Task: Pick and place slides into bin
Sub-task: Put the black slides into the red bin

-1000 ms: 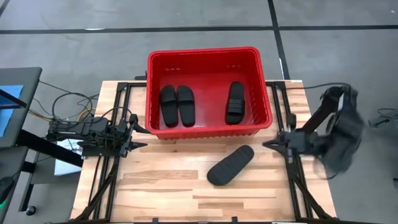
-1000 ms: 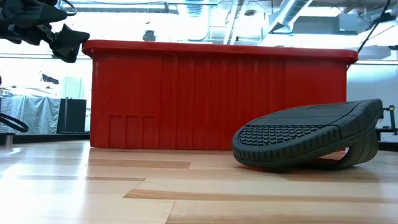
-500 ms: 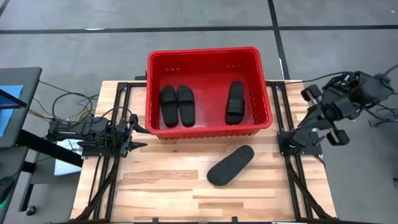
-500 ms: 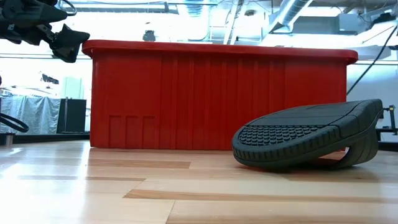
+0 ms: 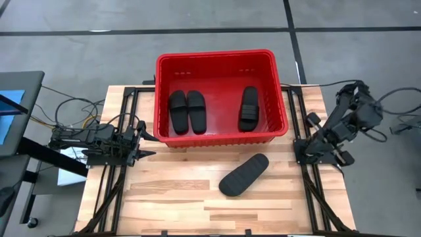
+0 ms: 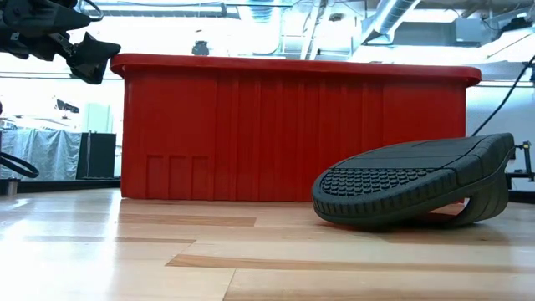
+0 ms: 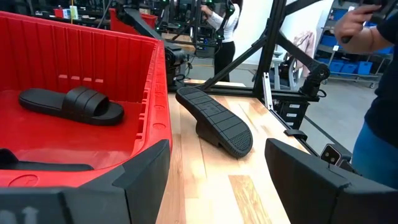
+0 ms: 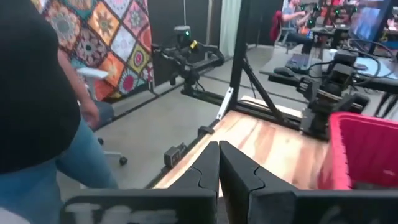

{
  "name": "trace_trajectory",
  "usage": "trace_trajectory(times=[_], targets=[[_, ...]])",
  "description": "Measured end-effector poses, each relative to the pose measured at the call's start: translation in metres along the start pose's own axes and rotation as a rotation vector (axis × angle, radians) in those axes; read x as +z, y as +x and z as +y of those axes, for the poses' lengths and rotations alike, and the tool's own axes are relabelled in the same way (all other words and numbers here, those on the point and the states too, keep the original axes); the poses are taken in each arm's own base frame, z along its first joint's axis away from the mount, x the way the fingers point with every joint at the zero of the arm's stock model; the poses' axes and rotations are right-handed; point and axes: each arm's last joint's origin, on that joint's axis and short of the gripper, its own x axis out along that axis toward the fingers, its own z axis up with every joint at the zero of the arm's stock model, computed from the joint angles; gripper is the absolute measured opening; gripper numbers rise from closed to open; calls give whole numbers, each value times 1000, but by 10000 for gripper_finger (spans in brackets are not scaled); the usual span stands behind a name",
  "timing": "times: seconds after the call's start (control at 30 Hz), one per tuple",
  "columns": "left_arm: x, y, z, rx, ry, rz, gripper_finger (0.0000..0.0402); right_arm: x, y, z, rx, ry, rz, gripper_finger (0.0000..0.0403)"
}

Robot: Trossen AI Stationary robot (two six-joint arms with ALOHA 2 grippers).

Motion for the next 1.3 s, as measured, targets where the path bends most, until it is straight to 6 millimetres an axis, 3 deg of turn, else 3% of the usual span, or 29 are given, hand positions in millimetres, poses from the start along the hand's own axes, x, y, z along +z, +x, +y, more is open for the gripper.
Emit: trace_trajectory(times=[0.13,0.4,0.8,1.03,1.3], targets=[[0,0,0,0,0,0,258,-24,-3,-1,5,100,-11,4],[0,0,0,0,0,0,258,-72,12,6,4,304,-41,4],[0,0,0,0,0,0,258,-137,46,19,-82,632,161,13],[0,0,0,0,0,0,258,-158,50,17,-243,775,210,58],[0,0,0,0,0,0,258,-169,53,16,-306,920,228,118]])
